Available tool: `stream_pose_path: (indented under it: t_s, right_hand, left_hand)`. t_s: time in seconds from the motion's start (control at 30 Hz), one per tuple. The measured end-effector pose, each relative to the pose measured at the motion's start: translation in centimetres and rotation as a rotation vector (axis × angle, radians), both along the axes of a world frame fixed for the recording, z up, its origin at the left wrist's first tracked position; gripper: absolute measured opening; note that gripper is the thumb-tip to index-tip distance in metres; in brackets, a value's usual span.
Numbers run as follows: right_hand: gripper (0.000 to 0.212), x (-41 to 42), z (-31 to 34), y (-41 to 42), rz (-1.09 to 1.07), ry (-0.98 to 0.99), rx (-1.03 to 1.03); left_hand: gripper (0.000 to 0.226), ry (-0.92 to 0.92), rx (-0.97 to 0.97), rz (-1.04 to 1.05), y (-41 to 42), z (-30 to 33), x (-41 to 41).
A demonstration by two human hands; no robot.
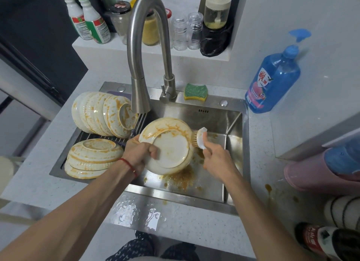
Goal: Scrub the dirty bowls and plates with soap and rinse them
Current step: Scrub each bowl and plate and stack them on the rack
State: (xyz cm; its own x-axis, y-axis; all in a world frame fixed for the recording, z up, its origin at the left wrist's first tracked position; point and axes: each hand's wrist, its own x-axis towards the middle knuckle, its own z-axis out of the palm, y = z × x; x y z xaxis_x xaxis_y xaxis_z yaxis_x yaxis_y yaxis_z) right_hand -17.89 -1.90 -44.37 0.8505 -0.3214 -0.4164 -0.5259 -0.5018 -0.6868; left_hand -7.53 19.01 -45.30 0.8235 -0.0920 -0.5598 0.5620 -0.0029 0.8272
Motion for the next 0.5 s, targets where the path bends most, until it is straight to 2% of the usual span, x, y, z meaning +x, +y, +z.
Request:
stream_pose_path:
  t_s: [0.13, 0.27, 0.33, 0.4, 0.5]
  right_hand:
    - [0.061, -0.8, 0.5, 0.9, 0.095, -0.006, -0.014]
    - [0.06, -1.1, 0.1, 0.5, 0.003, -0.012, 0.03]
    - [0.061, -1.9, 0.5, 1.4, 0.091, -0.007, -0.017]
    - [0.061, -1.9, 0.4, 1.2, 0.089, -0.004, -0.048]
    - [0.061, -1.6, 0.1, 0.6, 0.029, -0.004, -0.047]
  left_hand:
    - [0.082, 0.016, -0.064, 0.043, 0.4, -0.3, -0.1]
    - [0.097, 0.052, -0.133, 0.032, 0.6, -0.5, -0.7]
    - [0.099, 0.085, -0.166, 0.026, 0.7, -0.6, -0.8]
    - [0.093, 0.127, -0.184, 0.03, 0.4, -0.1, -0.9]
    - [0.058, 0.182, -0.238, 0.028, -0.9, 0.9, -1.3]
